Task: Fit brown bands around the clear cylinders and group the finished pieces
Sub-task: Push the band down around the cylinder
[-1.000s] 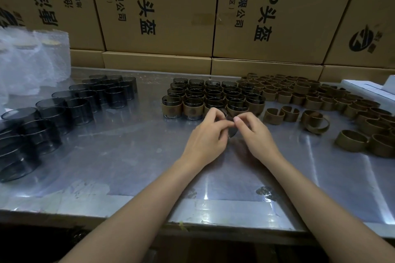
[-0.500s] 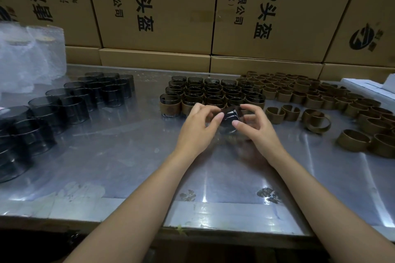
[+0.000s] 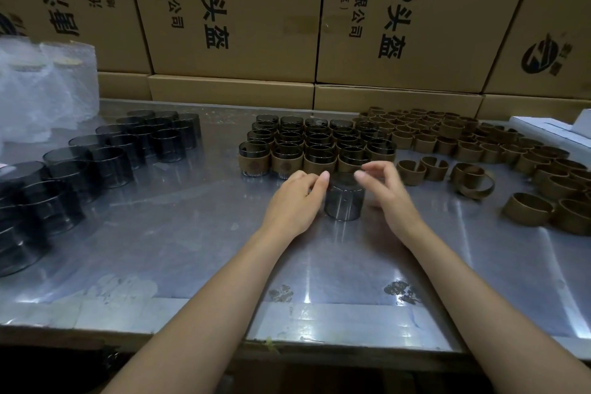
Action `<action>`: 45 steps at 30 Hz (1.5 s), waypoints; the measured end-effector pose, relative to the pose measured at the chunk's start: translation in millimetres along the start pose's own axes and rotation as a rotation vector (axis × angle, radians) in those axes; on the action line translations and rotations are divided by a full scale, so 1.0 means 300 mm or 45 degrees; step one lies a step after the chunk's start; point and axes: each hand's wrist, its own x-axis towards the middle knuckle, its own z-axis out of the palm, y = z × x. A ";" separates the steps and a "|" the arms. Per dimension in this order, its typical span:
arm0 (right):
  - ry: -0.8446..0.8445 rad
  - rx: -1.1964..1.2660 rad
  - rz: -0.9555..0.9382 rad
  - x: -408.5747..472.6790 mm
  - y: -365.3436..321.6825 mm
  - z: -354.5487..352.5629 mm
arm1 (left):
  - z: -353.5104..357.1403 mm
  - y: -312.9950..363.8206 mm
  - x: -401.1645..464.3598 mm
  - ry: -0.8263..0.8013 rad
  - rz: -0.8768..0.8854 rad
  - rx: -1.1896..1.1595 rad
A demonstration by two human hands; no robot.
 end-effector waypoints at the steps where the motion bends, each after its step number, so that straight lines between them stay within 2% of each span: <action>1: 0.128 -0.065 -0.041 0.008 0.003 -0.014 | -0.001 0.000 -0.001 0.004 -0.010 -0.024; 3: 0.354 -0.437 -0.031 0.029 0.027 -0.056 | -0.001 0.003 -0.001 0.008 -0.031 -0.071; 6: 0.442 -0.859 0.184 0.061 0.067 -0.104 | -0.003 0.005 -0.003 0.009 -0.035 -0.087; 13: 0.393 -1.238 0.374 0.098 0.081 -0.083 | -0.003 0.001 0.003 0.005 -0.050 -0.129; 18: 0.459 -1.366 0.182 0.091 0.072 -0.081 | -0.001 -0.001 0.010 0.000 -0.056 -0.150; 21: 0.555 -1.216 -0.002 0.066 0.050 -0.069 | -0.002 -0.003 0.013 0.016 -0.030 -0.151; 24: 0.671 -0.703 -0.193 0.031 -0.006 -0.058 | -0.002 -0.002 0.015 0.061 0.028 -0.170; 27: 0.569 -0.188 -0.236 0.011 -0.064 -0.038 | -0.001 -0.001 0.015 0.096 0.089 -0.194; 29: 0.462 0.021 -0.247 0.000 -0.088 -0.025 | 0.000 0.001 0.013 0.095 0.103 -0.231; 31: 0.366 0.193 -0.153 -0.005 -0.101 -0.012 | -0.001 0.004 0.009 0.056 0.112 -0.296; 34: 0.240 0.319 0.074 -0.002 -0.108 0.008 | 0.001 0.018 -0.001 -0.086 0.180 -0.399; 36: 0.170 0.371 0.148 0.001 -0.109 0.014 | 0.008 0.032 -0.009 -0.137 0.294 -0.348; 39: 0.047 0.369 0.124 -0.008 -0.119 0.026 | 0.018 0.050 -0.015 -0.111 0.404 -0.285; 45: -0.027 0.289 -0.055 -0.016 -0.119 0.033 | 0.021 0.043 -0.006 -0.055 0.330 -0.403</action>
